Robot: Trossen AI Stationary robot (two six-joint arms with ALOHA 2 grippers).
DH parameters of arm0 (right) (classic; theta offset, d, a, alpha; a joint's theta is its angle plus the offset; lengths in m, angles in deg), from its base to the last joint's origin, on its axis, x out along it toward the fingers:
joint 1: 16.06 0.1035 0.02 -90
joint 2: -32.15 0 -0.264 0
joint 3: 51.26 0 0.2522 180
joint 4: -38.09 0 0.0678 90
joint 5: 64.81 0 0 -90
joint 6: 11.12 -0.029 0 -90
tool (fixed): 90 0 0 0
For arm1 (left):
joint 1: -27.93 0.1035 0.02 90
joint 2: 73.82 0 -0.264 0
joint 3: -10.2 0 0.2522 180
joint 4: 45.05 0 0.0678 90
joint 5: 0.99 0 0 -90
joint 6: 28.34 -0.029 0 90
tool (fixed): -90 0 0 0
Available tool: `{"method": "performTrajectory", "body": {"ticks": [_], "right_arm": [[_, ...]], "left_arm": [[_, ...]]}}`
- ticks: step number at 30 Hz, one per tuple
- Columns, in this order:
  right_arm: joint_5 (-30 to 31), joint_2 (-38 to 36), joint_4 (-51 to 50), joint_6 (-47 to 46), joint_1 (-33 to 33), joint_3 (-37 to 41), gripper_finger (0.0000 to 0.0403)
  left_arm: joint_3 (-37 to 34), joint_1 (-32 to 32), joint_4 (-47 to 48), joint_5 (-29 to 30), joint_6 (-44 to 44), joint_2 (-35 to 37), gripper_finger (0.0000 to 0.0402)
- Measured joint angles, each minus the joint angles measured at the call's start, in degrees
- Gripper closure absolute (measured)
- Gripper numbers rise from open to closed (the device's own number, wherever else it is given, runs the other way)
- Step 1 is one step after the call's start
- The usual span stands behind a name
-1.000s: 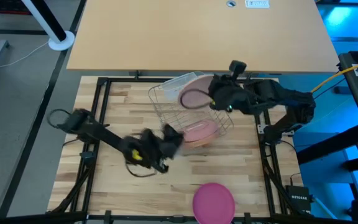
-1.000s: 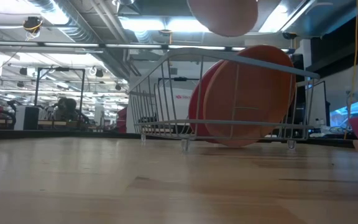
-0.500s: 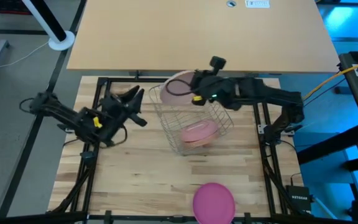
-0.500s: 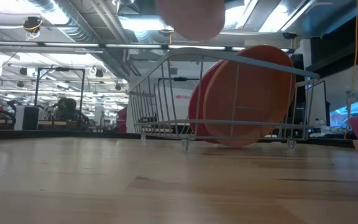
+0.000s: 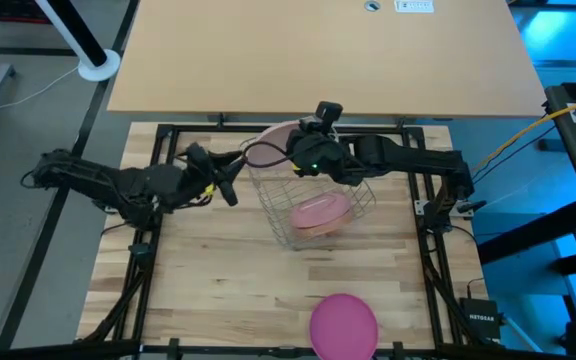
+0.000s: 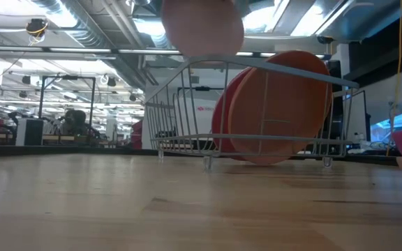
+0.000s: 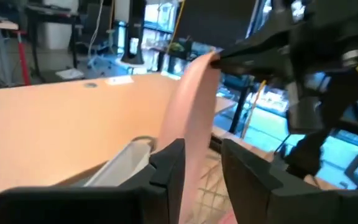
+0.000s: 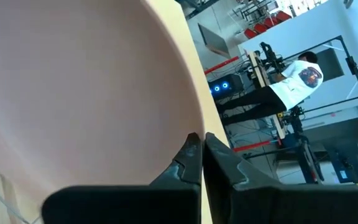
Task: Sort dishes
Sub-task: Put the light orange plate in the dish rack
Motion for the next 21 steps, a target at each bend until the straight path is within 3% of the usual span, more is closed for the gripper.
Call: {"method": "performTrajectory", "body": {"ticks": [4, 10, 21], "right_arm": [[-0.97, 0.16, -0.13, -0.02, 0.0, 0.0, 0.04], [-1.94, 0.16, -0.28, 0.05, 0.0, 0.0, 0.04], [-1.92, 0.16, -0.11, -0.13, 0.0, 0.0, 0.04]], "left_arm": [[0.02, 3.51, 1.41, -3.66, -0.81, -0.17, 0.0304], [0.02, 8.97, 4.1, -15.09, 2.27, -0.66, 0.0304], [0.02, 14.29, 5.01, -15.78, -0.74, -1.4, 0.0304]]}}
